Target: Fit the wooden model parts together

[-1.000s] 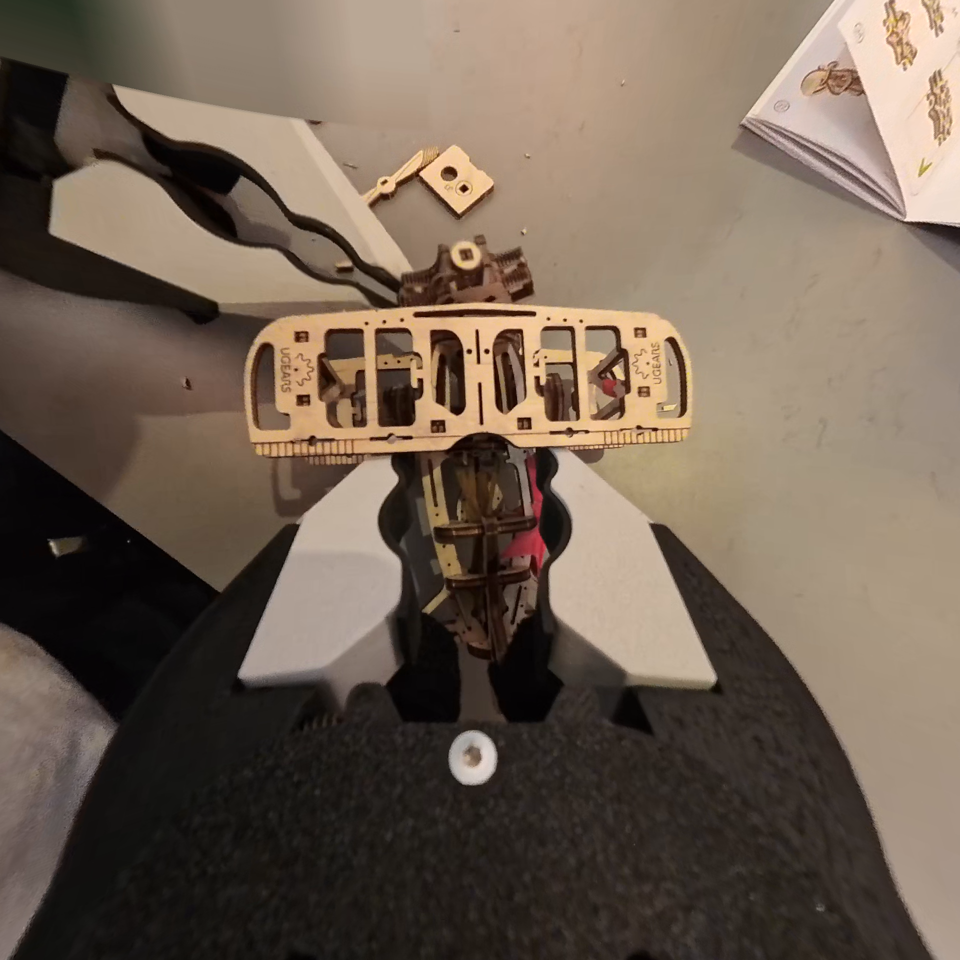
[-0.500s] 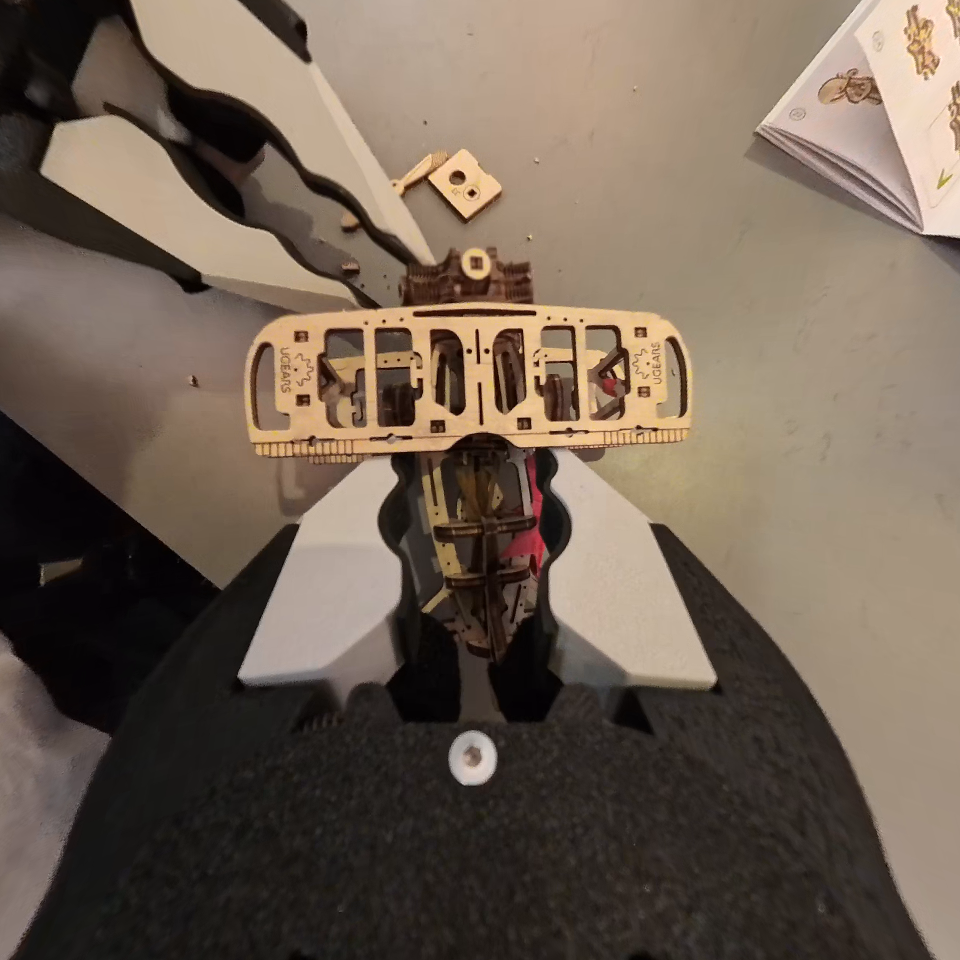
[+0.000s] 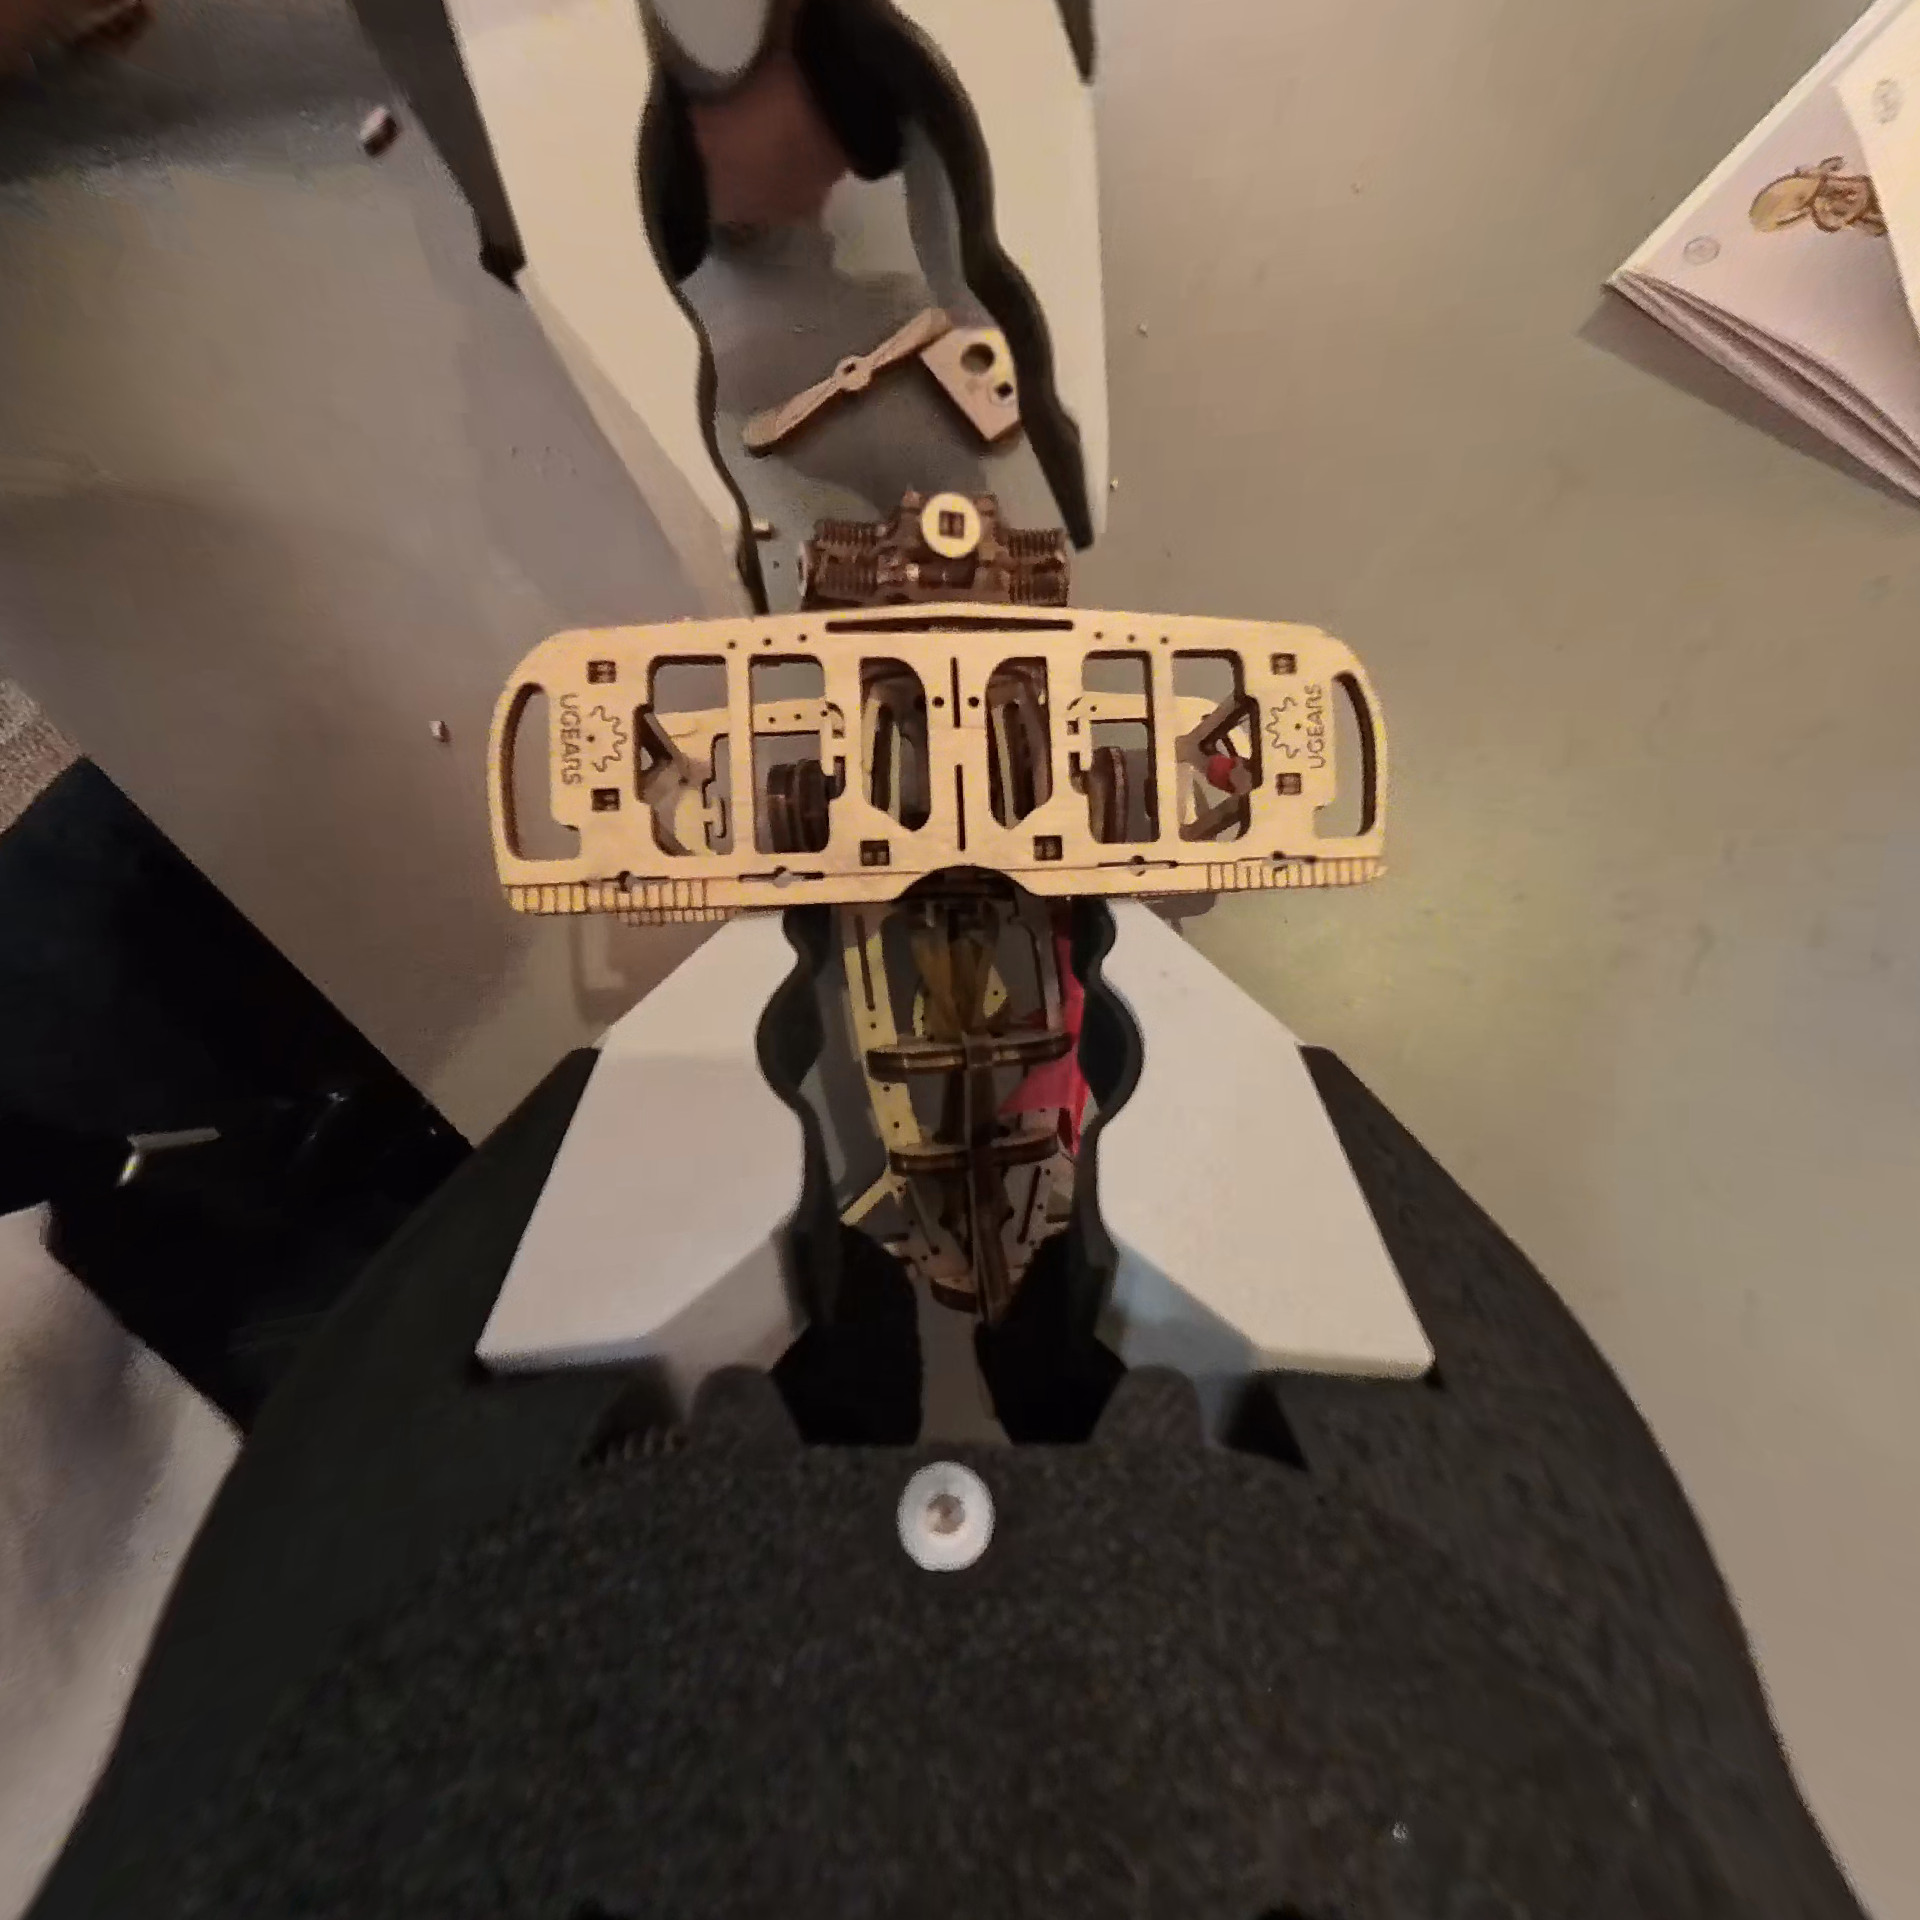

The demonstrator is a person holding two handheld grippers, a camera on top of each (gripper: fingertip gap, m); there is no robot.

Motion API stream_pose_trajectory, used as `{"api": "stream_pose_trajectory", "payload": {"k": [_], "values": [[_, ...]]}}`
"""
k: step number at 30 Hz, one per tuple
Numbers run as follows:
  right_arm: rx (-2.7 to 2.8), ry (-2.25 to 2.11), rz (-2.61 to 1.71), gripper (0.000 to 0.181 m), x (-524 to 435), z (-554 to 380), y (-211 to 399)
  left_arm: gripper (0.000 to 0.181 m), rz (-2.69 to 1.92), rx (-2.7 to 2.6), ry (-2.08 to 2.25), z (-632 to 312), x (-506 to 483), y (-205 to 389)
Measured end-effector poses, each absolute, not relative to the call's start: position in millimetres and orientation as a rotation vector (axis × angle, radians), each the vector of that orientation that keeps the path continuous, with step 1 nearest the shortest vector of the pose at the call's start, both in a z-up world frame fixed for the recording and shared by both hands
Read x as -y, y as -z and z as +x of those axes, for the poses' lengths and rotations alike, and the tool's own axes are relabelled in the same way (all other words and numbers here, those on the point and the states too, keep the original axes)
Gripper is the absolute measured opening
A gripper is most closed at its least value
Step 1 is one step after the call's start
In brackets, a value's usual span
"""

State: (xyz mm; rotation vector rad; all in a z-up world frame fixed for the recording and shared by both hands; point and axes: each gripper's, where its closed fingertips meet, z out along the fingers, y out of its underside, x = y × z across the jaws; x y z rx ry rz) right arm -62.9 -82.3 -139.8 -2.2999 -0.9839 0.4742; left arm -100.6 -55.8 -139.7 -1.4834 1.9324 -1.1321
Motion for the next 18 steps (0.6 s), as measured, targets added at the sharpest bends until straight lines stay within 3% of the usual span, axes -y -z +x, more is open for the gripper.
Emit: {"api": "stream_pose_trajectory", "payload": {"k": [6,18], "values": [[1.041,-0.489,-2.289,0.045,84.3,-67.4,139.8,0.047,-1.398,-2.006,1.262,-94.5,72.0,135.4],[1.078,-0.447,-2.351,0.045,81.8,-65.1,139.0,0.045,-1.544,-2.001,1.27,-92.4,69.9,138.1]]}}
